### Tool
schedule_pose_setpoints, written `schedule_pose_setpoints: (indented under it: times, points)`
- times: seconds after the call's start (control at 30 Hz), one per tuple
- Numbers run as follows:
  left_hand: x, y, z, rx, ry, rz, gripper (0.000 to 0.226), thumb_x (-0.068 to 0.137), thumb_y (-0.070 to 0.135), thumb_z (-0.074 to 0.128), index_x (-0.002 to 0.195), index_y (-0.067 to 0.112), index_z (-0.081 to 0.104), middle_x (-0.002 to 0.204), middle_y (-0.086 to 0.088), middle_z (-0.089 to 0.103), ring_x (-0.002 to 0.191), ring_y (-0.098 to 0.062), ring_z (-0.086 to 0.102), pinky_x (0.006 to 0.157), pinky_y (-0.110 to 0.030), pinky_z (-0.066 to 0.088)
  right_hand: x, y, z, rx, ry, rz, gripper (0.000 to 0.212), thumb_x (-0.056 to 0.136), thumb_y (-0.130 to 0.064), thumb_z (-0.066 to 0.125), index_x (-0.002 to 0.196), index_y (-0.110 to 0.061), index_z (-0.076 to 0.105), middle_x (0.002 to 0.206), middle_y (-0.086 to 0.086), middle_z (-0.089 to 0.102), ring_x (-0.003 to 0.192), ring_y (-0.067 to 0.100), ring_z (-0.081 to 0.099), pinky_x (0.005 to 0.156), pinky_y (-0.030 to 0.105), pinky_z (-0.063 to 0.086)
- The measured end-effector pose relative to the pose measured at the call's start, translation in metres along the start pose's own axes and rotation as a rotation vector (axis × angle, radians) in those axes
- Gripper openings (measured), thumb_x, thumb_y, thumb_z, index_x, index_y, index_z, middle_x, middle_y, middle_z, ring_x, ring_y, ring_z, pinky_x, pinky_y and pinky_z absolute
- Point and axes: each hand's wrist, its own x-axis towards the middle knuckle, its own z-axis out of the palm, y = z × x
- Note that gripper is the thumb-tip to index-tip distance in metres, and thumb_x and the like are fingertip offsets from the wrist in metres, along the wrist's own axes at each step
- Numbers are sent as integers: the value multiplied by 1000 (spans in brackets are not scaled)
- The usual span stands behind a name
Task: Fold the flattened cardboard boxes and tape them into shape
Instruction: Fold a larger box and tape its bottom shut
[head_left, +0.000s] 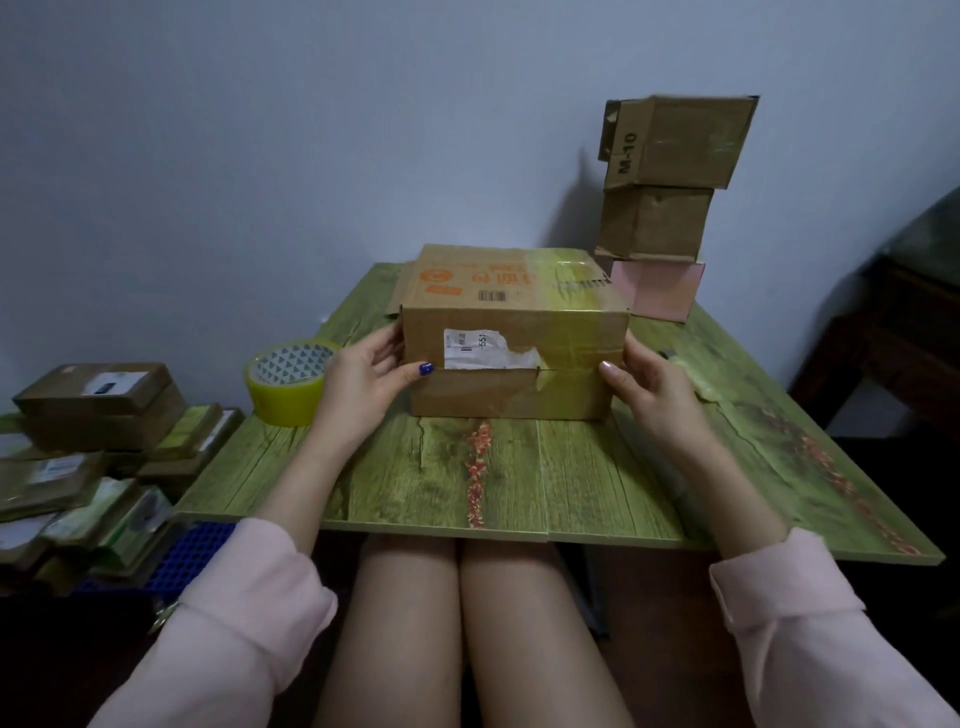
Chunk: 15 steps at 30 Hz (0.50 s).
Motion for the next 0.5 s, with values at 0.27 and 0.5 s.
schedule_pose_setpoints:
  times: [0.27, 0.5]
  points:
    - [-3, -12, -42, 787, 87, 45, 58, 82, 26, 71, 132, 8, 47, 130, -11, 55, 122, -28, 48, 100, -35, 36, 14, -2, 12, -283, 24, 24, 54, 99, -26, 46, 149, -26, 27, 143, -4, 47, 133, 14, 41, 112, 42, 33]
    - [-16, -28, -67, 1020, 131, -58, 36, 79, 27, 73, 110, 10, 65, 107, -18, 67, 105, -36, 56, 86, -39, 39, 9, -15, 4, -266, 12, 45, 68, 96, -29, 51, 152, -19, 14, 151, -2, 35, 137, 16, 36, 112, 44, 33]
